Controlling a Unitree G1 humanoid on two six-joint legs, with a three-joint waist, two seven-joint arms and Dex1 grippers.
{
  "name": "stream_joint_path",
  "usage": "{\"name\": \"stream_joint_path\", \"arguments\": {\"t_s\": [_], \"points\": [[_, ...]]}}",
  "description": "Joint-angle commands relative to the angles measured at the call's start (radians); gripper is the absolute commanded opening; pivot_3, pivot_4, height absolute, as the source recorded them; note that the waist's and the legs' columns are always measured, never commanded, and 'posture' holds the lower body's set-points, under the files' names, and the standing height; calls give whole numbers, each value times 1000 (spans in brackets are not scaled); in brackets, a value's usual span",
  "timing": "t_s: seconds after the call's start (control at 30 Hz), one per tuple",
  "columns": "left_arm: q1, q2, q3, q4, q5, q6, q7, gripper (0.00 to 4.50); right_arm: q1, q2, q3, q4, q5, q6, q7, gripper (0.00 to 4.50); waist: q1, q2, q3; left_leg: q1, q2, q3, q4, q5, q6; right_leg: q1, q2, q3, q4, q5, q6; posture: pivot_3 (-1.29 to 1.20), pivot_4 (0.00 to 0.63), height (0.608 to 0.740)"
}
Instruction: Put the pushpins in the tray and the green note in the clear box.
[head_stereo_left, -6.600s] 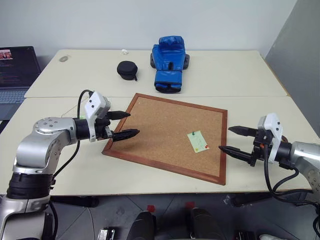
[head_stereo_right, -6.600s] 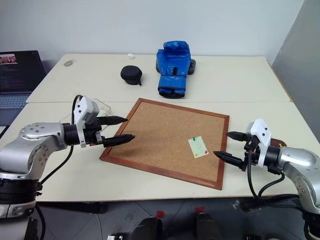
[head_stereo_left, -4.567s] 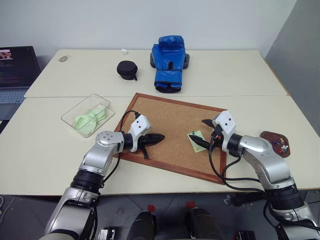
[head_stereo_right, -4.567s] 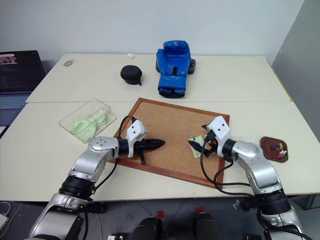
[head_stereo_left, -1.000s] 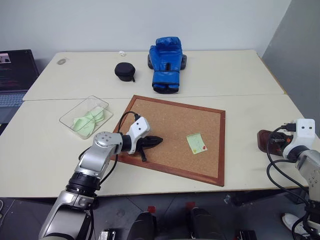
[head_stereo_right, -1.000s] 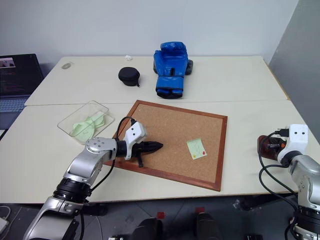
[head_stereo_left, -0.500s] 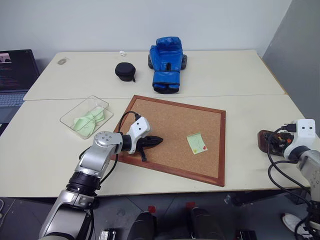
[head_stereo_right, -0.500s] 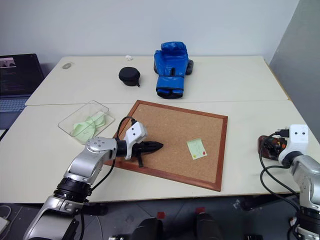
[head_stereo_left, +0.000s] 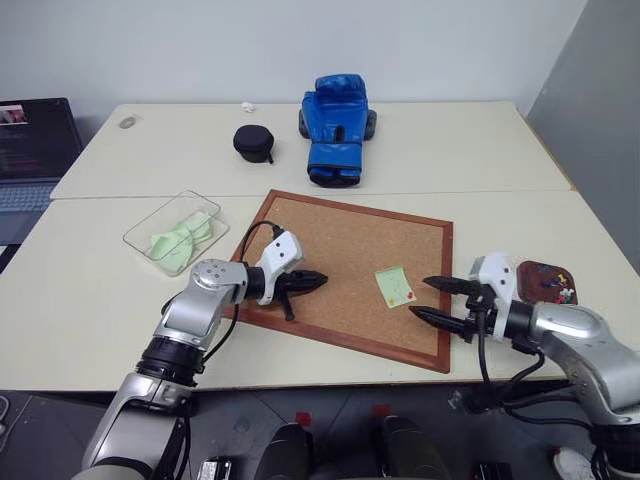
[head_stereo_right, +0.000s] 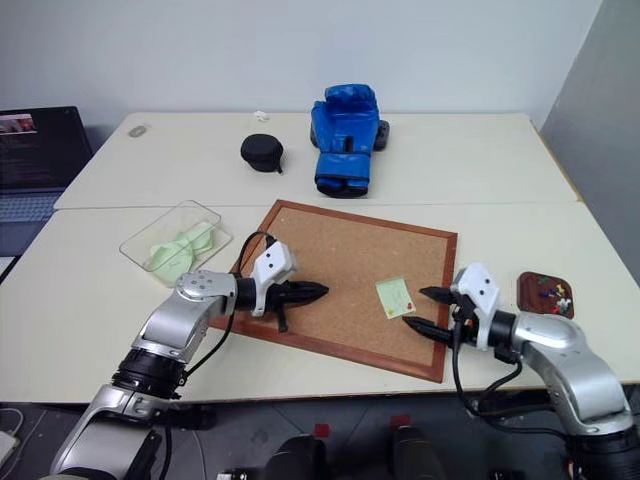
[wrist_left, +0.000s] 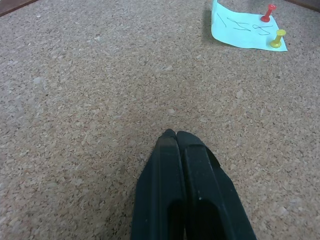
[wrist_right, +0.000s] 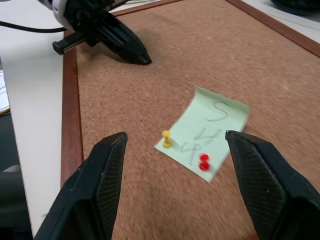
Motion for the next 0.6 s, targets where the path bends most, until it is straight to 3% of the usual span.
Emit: {"name": "stream_joint_path", "arguments": {"t_s": [0.03,0.4,0.6], "points": [[-2,-3,-19,13,24,4,9,0,-50,39,42,64,-41,-67,-8,3333,1,0,0,0,0,0,0,0,0,0,0,0,0,0,0,0,150,740],[0,6,-18,6,24,6,8,0,-75,88,85,182,-104,-142,-11,3333,1,0,0,0,0,-2,0,0,0,0,0,-1,0,0,0,0,150,740],[1,8,-19,-2,22,10,6,0,-80,94,79,201,-108,-149,-5,2267,1,0,0,0,0,-2,0,0,0,0,0,-1,0,0,0,0,150,740]]}}
